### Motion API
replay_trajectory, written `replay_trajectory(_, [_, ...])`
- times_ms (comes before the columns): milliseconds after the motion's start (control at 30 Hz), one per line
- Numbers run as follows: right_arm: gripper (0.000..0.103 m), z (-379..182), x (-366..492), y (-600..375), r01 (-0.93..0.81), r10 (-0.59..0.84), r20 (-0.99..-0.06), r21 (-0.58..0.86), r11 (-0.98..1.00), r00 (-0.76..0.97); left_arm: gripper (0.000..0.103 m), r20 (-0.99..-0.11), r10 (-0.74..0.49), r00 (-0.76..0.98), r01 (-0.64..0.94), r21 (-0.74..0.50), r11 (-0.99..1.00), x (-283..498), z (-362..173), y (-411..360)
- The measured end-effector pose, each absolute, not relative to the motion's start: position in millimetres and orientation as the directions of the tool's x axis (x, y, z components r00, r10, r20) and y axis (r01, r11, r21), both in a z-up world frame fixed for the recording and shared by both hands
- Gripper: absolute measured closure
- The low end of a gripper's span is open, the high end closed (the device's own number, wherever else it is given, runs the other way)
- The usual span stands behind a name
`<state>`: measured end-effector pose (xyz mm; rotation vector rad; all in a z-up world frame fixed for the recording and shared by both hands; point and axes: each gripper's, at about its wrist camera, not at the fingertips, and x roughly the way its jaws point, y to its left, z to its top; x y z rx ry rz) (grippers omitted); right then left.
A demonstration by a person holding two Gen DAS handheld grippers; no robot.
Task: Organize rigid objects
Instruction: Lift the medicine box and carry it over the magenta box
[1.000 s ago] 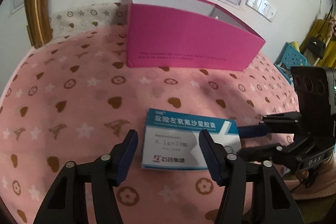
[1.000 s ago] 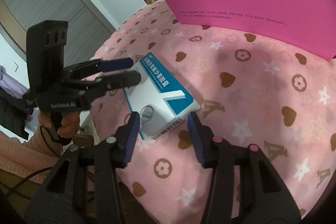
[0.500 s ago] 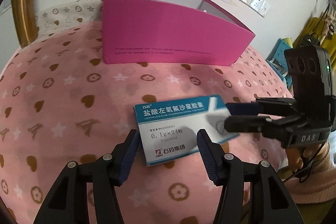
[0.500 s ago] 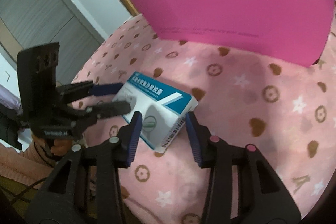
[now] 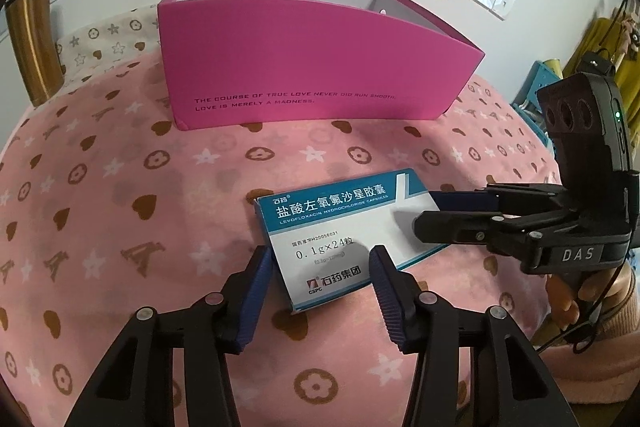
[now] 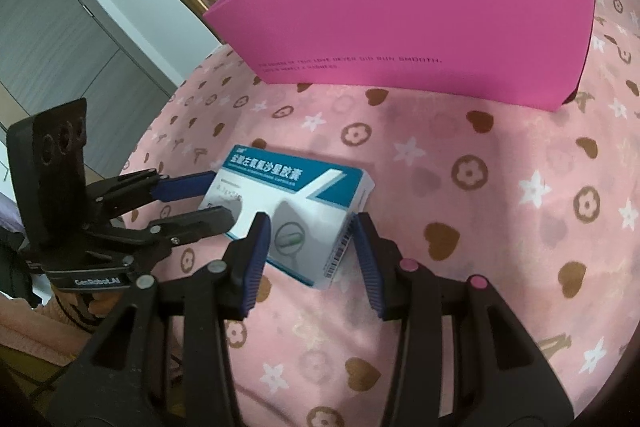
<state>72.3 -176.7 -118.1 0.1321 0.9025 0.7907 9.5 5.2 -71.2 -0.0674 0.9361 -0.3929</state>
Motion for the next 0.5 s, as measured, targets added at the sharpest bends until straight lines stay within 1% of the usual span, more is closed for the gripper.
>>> replay_trajectory(167, [0.057, -115.7, 70.2, -173.0, -0.561, 0.647, -0.66, 0.39, 0.73, 0.382, 0.052, -0.771, -0.365, 0.522, 0.3, -0.234, 0.925, 8.8, -70.5, 2.7])
replay_trajectory(500, [0.057, -102.7, 66.8, -178.1, -0.564, 0.639, -0.644, 0.366, 0.74, 0.42, 0.052, -0.748, -0.374, 0.548, 0.312, -0.232, 0.921, 8.0, -58.7, -1.2])
